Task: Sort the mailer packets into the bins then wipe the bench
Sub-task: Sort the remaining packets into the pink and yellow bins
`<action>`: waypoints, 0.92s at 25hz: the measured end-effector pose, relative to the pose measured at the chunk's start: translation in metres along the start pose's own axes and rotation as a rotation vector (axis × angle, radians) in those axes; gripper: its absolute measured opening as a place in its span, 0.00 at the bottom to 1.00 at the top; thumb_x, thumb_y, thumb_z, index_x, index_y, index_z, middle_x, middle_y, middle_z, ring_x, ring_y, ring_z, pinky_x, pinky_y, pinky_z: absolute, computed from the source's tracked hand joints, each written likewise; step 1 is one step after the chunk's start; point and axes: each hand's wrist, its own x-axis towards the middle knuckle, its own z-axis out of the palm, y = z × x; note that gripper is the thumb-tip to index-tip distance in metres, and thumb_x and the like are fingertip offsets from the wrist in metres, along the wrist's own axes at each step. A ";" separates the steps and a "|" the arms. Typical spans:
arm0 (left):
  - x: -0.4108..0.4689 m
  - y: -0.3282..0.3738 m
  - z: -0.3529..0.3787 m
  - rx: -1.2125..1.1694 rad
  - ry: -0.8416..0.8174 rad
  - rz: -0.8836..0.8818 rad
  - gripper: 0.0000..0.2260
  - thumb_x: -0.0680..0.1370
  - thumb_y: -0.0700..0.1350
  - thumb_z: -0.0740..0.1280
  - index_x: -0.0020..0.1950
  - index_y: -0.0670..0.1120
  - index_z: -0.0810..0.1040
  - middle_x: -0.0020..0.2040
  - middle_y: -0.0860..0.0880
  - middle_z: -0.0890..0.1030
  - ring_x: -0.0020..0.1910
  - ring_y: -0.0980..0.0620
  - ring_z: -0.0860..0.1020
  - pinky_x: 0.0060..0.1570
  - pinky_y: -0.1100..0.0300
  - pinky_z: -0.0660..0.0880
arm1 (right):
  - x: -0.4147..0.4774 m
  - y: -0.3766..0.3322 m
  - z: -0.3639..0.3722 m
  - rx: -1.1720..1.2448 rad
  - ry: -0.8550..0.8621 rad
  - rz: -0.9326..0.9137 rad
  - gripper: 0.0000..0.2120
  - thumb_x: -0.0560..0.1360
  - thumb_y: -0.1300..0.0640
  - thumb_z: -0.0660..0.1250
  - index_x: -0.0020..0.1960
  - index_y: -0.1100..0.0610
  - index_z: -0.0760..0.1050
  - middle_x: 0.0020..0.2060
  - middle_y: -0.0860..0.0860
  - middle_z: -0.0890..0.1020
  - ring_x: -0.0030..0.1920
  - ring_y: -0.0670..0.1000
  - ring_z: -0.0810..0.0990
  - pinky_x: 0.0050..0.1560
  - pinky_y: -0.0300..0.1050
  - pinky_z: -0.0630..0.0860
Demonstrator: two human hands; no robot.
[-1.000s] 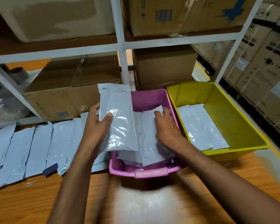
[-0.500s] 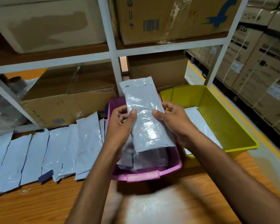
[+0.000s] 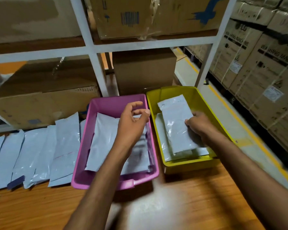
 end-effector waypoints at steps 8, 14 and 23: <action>-0.002 -0.011 0.021 0.045 0.023 -0.044 0.14 0.81 0.50 0.70 0.66 0.55 0.76 0.56 0.54 0.84 0.54 0.52 0.84 0.55 0.52 0.81 | 0.028 0.002 0.022 -0.518 -0.280 -0.028 0.45 0.76 0.60 0.73 0.82 0.54 0.48 0.76 0.60 0.63 0.71 0.61 0.71 0.67 0.51 0.73; -0.022 -0.009 0.015 0.037 0.054 -0.040 0.12 0.81 0.49 0.70 0.64 0.56 0.76 0.56 0.56 0.83 0.52 0.55 0.84 0.42 0.64 0.81 | -0.005 0.003 -0.003 -0.162 -0.176 -0.271 0.26 0.74 0.59 0.75 0.71 0.52 0.73 0.66 0.51 0.78 0.59 0.53 0.81 0.59 0.51 0.79; -0.067 -0.018 -0.057 -0.002 0.232 0.069 0.09 0.82 0.45 0.69 0.61 0.53 0.78 0.51 0.55 0.84 0.45 0.57 0.85 0.45 0.54 0.80 | -0.125 -0.035 0.052 0.099 -0.202 -0.555 0.09 0.76 0.64 0.72 0.52 0.51 0.83 0.45 0.44 0.86 0.42 0.43 0.83 0.48 0.39 0.80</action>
